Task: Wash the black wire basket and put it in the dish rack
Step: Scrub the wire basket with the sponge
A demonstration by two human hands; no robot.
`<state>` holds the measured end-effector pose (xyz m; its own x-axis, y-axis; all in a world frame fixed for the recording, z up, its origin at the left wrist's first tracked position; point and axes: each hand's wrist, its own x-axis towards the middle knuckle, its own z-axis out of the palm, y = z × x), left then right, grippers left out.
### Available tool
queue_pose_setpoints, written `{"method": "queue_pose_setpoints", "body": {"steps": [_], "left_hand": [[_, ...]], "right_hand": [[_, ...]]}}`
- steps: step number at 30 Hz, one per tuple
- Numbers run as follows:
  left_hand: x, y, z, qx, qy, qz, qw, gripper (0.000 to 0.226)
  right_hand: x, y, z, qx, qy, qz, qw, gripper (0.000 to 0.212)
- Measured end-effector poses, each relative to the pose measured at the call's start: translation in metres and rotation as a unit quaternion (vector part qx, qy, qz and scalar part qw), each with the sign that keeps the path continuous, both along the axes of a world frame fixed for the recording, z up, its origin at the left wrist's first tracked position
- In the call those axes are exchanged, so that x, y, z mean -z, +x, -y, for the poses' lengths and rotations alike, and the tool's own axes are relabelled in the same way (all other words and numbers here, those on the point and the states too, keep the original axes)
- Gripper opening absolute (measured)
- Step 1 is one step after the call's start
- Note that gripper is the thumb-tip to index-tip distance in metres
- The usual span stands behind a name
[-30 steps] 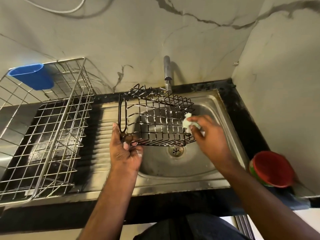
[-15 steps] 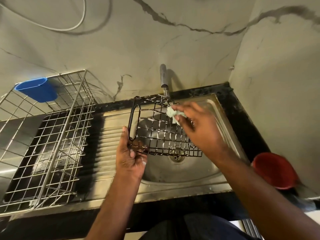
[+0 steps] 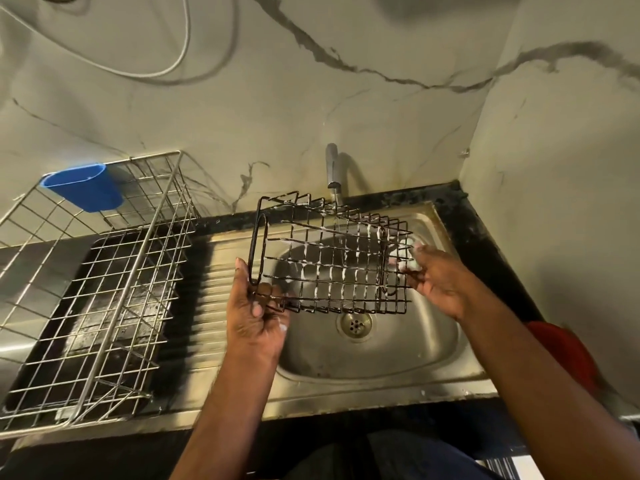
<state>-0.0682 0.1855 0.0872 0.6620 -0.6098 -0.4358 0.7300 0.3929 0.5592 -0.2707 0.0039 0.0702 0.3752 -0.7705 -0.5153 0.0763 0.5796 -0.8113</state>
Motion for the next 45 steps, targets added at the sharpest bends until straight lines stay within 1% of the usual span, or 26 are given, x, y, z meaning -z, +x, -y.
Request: {"method": "queue_pose_setpoints", "body": {"steps": [3,5,7,9,10,13,15,18,21,23,26,27,28,29,30,32,33,34,35,37,38,40,41,43,44,45], "left_hand": [[0.004,0.013,0.002,0.011,-0.028,0.004,1.000,0.039],[0.005,0.020,0.007,0.017,-0.033,0.018,0.999,0.043],[0.000,0.024,0.011,0.027,-0.038,0.024,0.999,0.034],[-0.004,0.024,0.014,0.035,-0.065,-0.004,0.997,0.022],[-0.003,0.024,0.017,0.042,-0.073,-0.020,0.996,0.025],[0.007,0.027,0.022,0.038,-0.055,-0.046,0.997,0.025],[0.014,0.030,0.025,0.019,-0.046,-0.040,0.998,0.036],[0.017,0.028,0.025,0.053,-0.025,-0.031,0.998,0.040],[0.019,0.008,0.029,0.114,-0.022,-0.022,0.993,0.048],[0.014,-0.012,0.032,0.154,-0.010,-0.020,0.988,0.055],[0.006,-0.027,0.038,0.179,-0.002,-0.045,0.983,0.041],[0.003,-0.026,0.039,0.169,-0.001,-0.051,0.984,0.040],[0.000,-0.024,0.039,0.155,-0.003,-0.052,0.987,0.036],[-0.002,-0.021,0.040,0.143,-0.007,-0.050,0.988,0.031],[-0.003,-0.019,0.039,0.138,-0.005,-0.045,0.989,0.027],[-0.003,-0.017,0.039,0.137,0.011,-0.039,0.990,0.022],[-0.003,-0.019,0.039,0.136,0.015,-0.040,0.990,0.021],[-0.003,-0.021,0.038,0.131,0.016,-0.043,0.990,0.022],[-0.003,-0.023,0.037,0.127,0.015,-0.044,0.991,0.023],[-0.006,-0.026,0.037,0.131,0.017,-0.039,0.990,0.023],[-0.008,-0.027,0.037,0.137,0.024,-0.026,0.990,0.021],[-0.011,-0.030,0.036,0.154,0.037,-0.002,0.987,0.016],[-0.011,-0.031,0.036,0.161,0.044,0.009,0.986,0.019],[-0.013,-0.030,0.035,0.163,0.054,0.041,0.984,0.023],[-0.016,-0.031,0.034,0.160,0.055,0.055,0.984,0.023],[-0.019,-0.031,0.032,0.158,0.057,0.068,0.983,0.024]], "right_hand": [[-0.001,0.004,-0.002,-0.021,-0.029,0.008,0.999,0.023],[-0.004,0.009,-0.003,-0.005,-0.033,0.010,0.999,0.022],[-0.006,0.013,-0.002,0.013,-0.019,0.013,1.000,0.021],[-0.008,0.018,-0.003,0.010,-0.003,0.018,1.000,0.021],[-0.009,0.021,-0.005,0.007,0.004,0.014,1.000,0.019],[-0.007,0.025,-0.011,-0.009,0.017,-0.019,1.000,0.020],[-0.002,0.023,-0.014,-0.026,0.025,-0.025,0.999,0.016],[0.001,0.022,-0.022,-0.026,0.028,-0.029,0.999,0.010],[-0.002,0.026,-0.029,-0.037,-0.002,-0.041,0.998,0.016],[-0.006,0.032,-0.035,-0.051,-0.040,-0.051,0.997,0.017],[-0.012,0.039,-0.040,-0.080,-0.122,-0.095,0.985,0.015],[-0.014,0.038,-0.041,-0.100,-0.165,-0.130,0.973,0.015],[-0.015,0.036,-0.040,-0.128,-0.224,-0.181,0.949,0.018],[-0.016,0.033,-0.039,-0.151,-0.294,-0.240,0.913,0.022],[-0.016,0.031,-0.039,-0.154,-0.367,-0.298,0.867,0.024],[-0.021,0.027,-0.038,-0.097,-0.492,-0.368,0.783,0.025],[-0.026,0.027,-0.039,-0.061,-0.537,-0.370,0.755,0.025],[-0.032,0.027,-0.039,-0.041,-0.566,-0.351,0.745,0.025],[-0.037,0.029,-0.038,-0.040,-0.579,-0.322,0.748,0.027],[-0.047,0.031,-0.041,-0.083,-0.581,-0.257,0.768,0.037],[-0.048,0.033,-0.043,-0.114,-0.586,-0.229,0.769,0.045],[-0.046,0.039,-0.050,-0.164,-0.617,-0.200,0.743,0.062],[-0.043,0.043,-0.054,-0.177,-0.639,-0.199,0.722,0.065],[-0.038,0.047,-0.056,-0.179,-0.683,-0.203,0.678,0.063],[-0.037,0.048,-0.055,-0.171,-0.687,-0.208,0.675,0.060],[-0.037,0.047,-0.050,-0.159,-0.673,-0.217,0.689,0.056]]}}
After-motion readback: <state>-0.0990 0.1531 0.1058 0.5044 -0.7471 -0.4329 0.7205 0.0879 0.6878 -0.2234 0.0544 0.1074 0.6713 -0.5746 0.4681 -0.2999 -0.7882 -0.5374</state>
